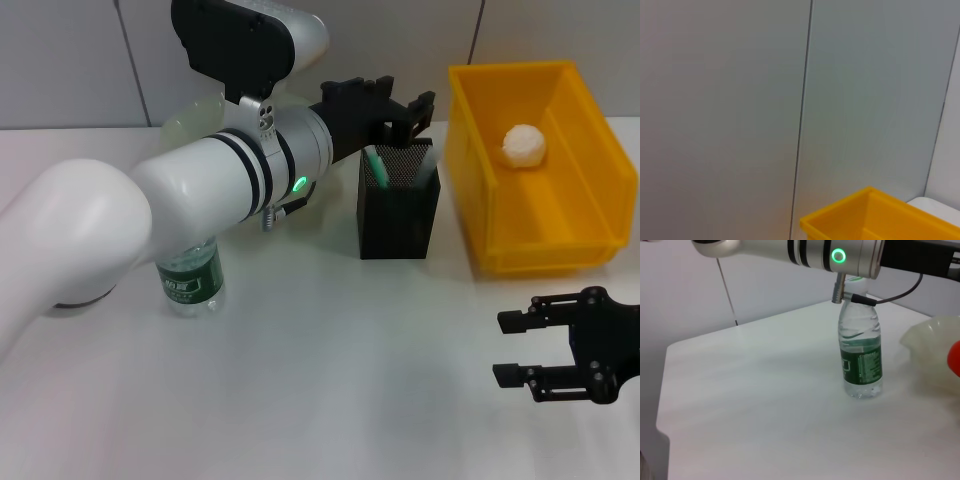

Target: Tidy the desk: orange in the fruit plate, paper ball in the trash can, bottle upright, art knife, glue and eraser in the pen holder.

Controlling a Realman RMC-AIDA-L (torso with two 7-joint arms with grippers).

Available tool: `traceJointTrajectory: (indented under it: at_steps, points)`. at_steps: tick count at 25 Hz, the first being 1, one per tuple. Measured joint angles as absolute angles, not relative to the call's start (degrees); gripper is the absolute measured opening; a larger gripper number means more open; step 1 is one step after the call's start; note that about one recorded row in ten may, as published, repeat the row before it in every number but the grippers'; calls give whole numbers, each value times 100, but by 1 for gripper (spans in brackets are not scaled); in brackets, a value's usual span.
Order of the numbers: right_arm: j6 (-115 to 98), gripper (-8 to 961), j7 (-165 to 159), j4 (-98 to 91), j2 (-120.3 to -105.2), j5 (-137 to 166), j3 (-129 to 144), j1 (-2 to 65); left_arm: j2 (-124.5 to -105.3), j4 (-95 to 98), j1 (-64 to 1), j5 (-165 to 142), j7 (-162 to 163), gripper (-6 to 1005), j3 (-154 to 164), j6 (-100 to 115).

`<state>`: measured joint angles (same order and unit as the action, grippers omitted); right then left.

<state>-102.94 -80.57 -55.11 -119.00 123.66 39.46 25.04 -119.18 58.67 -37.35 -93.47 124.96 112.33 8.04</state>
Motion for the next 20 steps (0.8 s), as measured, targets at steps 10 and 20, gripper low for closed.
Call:
traceJointTrajectory:
  at_steps: [10, 20]
  points:
    - [-10303, 640, -8007, -5502, -11900, 12307, 3928, 2506, -11889, 6296, -3415, -9358, 12287, 697, 11178, 1111]
    - [-10429, 640, -7988, -5479, -11936, 12135, 3964, 2553, -11854, 8064, -1335, -8651, 10274, 818, 9026, 6116]
